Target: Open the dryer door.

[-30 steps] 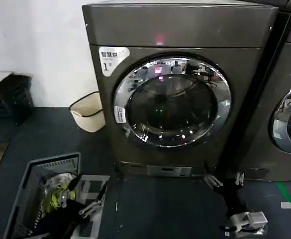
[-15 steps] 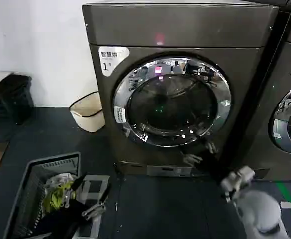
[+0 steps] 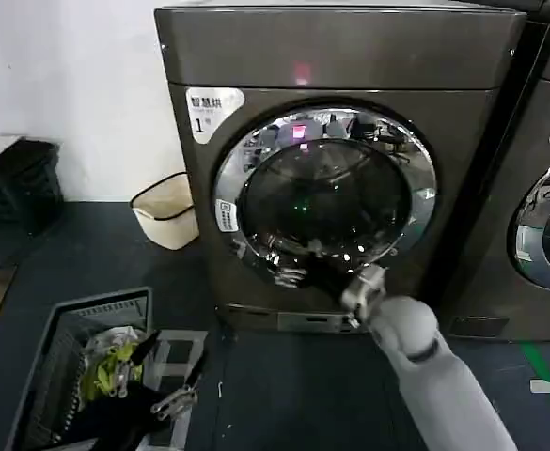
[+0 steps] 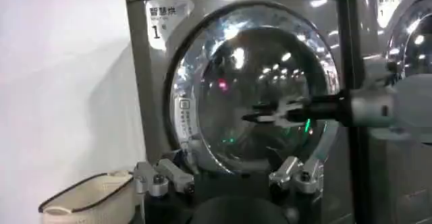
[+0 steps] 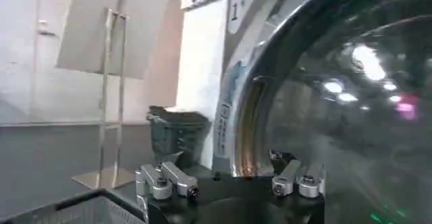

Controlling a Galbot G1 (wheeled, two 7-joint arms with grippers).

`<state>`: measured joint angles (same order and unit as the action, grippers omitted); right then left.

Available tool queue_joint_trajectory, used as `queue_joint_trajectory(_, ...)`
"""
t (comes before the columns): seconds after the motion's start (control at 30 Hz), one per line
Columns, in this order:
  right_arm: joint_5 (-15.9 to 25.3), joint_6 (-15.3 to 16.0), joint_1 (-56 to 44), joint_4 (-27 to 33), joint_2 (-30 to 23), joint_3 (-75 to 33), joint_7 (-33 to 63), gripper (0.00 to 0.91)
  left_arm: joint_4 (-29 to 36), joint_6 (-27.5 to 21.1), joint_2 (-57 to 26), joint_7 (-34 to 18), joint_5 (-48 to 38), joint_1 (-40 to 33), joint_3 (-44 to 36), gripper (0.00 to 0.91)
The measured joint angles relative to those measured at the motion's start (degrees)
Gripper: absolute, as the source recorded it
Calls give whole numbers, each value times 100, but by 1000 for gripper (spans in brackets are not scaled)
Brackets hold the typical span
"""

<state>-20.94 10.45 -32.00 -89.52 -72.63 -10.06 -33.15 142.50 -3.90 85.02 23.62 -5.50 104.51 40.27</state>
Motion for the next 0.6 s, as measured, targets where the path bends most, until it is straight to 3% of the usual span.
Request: queue_joint_trajectory(0.6,35,9,750,1289,-523,562,10,907,-26,48,69,-76,5,-46,-29,907)
